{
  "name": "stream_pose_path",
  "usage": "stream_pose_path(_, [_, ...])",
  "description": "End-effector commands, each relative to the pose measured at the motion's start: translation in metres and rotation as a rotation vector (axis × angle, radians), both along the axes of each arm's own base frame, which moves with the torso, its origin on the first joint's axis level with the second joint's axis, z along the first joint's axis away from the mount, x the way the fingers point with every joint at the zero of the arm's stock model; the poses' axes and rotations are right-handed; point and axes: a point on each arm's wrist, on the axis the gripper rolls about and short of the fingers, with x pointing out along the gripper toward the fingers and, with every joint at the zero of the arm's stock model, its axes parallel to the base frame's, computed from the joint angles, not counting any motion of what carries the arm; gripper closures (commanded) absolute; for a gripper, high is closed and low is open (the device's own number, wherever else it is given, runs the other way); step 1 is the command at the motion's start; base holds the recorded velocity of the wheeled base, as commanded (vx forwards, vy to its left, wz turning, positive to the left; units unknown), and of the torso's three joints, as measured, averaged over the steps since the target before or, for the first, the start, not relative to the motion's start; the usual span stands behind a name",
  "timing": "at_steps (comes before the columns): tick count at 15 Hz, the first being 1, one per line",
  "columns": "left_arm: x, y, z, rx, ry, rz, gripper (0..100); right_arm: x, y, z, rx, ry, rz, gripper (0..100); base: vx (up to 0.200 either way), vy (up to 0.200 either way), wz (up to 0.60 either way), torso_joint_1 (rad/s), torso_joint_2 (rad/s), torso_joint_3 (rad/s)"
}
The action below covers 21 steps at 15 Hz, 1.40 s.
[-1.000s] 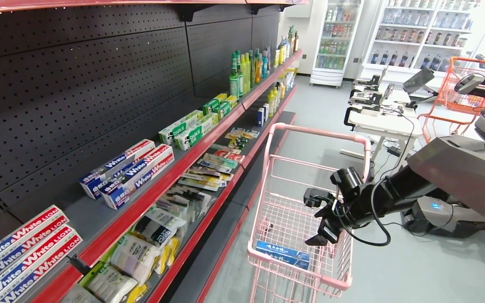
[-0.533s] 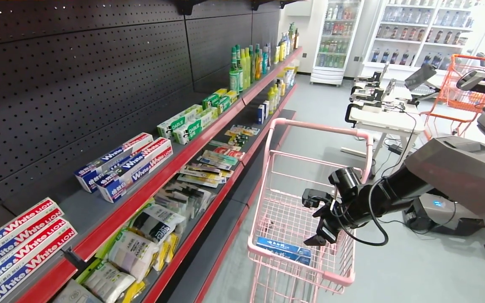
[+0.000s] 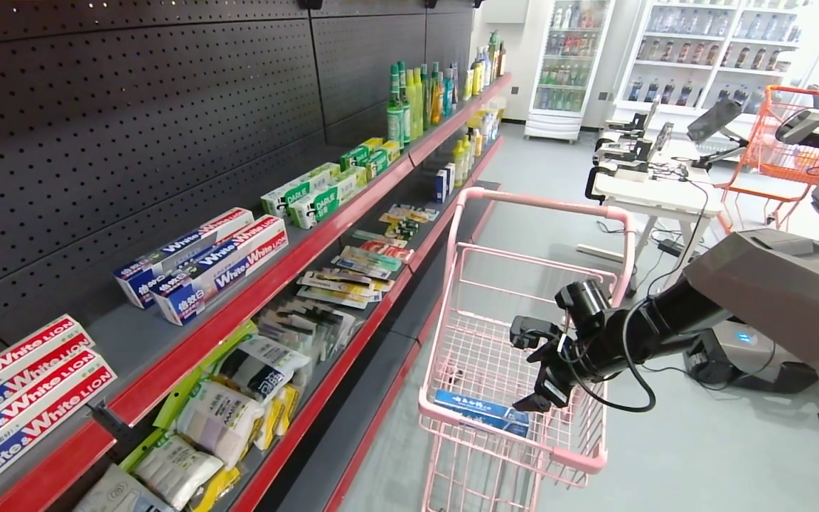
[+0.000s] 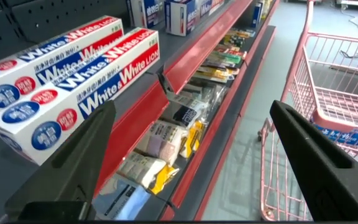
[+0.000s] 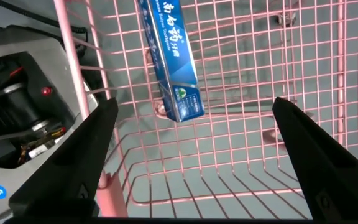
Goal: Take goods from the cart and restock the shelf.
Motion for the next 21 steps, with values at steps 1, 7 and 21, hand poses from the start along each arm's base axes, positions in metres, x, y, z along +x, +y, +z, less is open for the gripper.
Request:
stream_pose_path(1, [0.0,0.0,0.0,0.0,0.001,0.001,0,0.001,0.001,0.002,0.0,-0.01,0.005,0,0.0,0.0,0.0,-0.149,0.35,0.203])
stream_pose_path(7, [0.0,0.0,0.0,0.0,0.001,0.001,0,0.009,-0.006,0.006,0.013,-0.035,-0.007,0,0.0,0.0,0.0,-0.164,0.37,0.199])
stream_pose_path(21, [0.0,0.0,0.0,0.0,0.001,0.001,0,0.024,-0.005,0.006,0.171,-0.029,0.068,0,0.0,0.0,0.0,-0.131,0.3,0.17])
